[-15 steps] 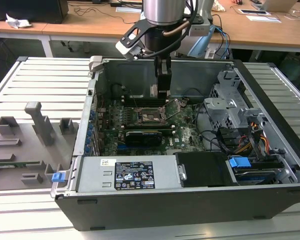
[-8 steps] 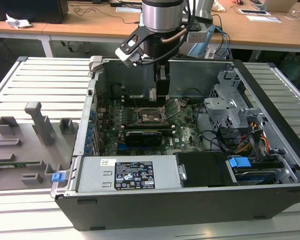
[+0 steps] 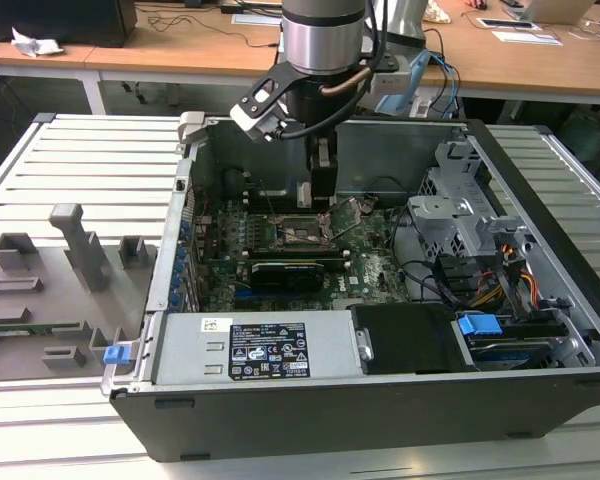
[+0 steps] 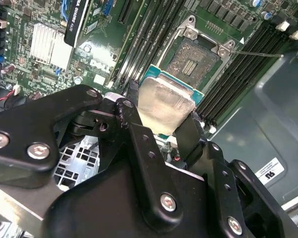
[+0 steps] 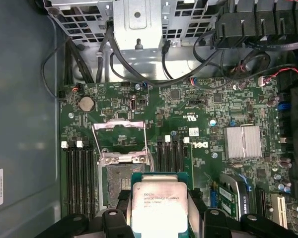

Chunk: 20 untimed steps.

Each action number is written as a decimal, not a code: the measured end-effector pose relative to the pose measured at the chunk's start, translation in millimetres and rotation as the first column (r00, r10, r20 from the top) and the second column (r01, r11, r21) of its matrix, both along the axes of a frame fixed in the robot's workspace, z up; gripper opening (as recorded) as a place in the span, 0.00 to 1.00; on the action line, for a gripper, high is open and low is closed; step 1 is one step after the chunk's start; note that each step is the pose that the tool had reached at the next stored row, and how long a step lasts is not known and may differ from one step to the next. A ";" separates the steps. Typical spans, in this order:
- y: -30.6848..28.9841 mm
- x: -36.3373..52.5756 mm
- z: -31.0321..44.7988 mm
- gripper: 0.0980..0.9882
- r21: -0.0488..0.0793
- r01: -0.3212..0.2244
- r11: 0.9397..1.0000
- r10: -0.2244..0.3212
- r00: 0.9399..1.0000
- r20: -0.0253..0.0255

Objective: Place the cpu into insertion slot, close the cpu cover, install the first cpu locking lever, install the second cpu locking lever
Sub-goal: 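Place the cpu into insertion slot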

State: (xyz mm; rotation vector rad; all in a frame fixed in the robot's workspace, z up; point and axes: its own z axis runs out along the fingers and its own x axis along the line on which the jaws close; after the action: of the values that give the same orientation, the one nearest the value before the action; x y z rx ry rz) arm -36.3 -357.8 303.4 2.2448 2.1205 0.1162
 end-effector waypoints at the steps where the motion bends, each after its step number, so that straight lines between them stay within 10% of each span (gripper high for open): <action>1: 0.0 -0.2 -0.7 0.49 0.000 0.000 1.000 0.000 1.000 0.000; 20: 0.0 -1.6 -13.2 0.49 0.000 0.000 1.000 0.000 1.000 0.000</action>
State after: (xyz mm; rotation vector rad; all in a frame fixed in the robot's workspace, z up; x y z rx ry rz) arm -37.9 -357.7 290.3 2.2447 2.1206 0.1161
